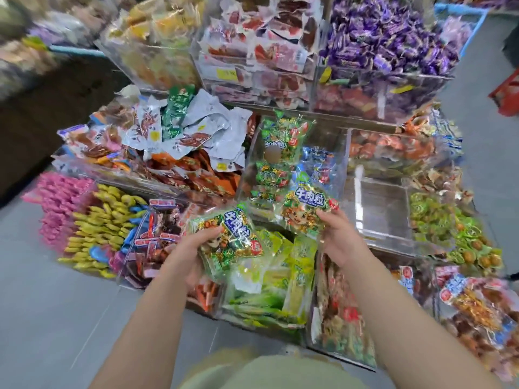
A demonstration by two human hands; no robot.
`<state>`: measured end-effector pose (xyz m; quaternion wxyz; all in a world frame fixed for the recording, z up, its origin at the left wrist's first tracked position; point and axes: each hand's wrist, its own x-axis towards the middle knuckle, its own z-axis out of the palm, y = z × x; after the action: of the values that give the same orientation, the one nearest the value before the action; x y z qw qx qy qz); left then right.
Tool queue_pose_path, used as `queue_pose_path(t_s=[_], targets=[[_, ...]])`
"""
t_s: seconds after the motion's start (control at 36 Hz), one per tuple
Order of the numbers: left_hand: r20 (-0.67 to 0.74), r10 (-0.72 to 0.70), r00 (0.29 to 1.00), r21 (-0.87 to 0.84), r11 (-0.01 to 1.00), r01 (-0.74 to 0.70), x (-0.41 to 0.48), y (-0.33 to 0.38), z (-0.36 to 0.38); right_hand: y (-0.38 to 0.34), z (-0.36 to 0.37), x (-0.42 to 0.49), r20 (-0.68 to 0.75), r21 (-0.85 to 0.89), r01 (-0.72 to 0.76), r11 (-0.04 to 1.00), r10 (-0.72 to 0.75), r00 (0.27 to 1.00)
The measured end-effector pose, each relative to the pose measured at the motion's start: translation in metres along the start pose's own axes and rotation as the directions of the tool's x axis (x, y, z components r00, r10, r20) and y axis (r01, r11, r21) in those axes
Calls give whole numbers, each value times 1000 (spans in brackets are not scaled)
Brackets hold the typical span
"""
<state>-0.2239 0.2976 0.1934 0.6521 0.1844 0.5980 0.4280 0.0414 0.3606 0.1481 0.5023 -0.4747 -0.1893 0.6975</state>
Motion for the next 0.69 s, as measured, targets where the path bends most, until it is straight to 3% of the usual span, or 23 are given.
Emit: queue_pose_path(t_s=[0.06, 0.17, 0.25, 0.33, 0.53, 0.64, 0.69], targets=[[-22, -7, 1000, -41, 999, 6, 9, 8, -2, -7, 5, 20, -76, -30, 18, 999, -21, 997], [7, -53, 999, 59, 997, 52, 26, 29, -7, -21, 17, 52, -155, -227, 69, 972, -105, 982], [51, -36, 998, 109, 994, 31, 44, 46, -9, -28, 29, 73, -200, -458, 127, 880, -241, 950], [83, -45, 996, 155, 987, 32, 64, 63, -11, -33, 42, 89, -158, -611, 181, 771, -342, 926], [183, -56, 981, 242, 970, 10, 112, 109, -13, -35, 76, 134, -202, -692, 179, 699, -425, 882], [400, -16, 916, 391, 907, -155, 126, 133, -11, -37, 90, 161, -218, -643, 185, 743, -409, 886], [491, 2, 871, 366, 907, -208, 129, 142, -10, -38, 95, 171, -213, -659, 131, 740, -351, 912]])
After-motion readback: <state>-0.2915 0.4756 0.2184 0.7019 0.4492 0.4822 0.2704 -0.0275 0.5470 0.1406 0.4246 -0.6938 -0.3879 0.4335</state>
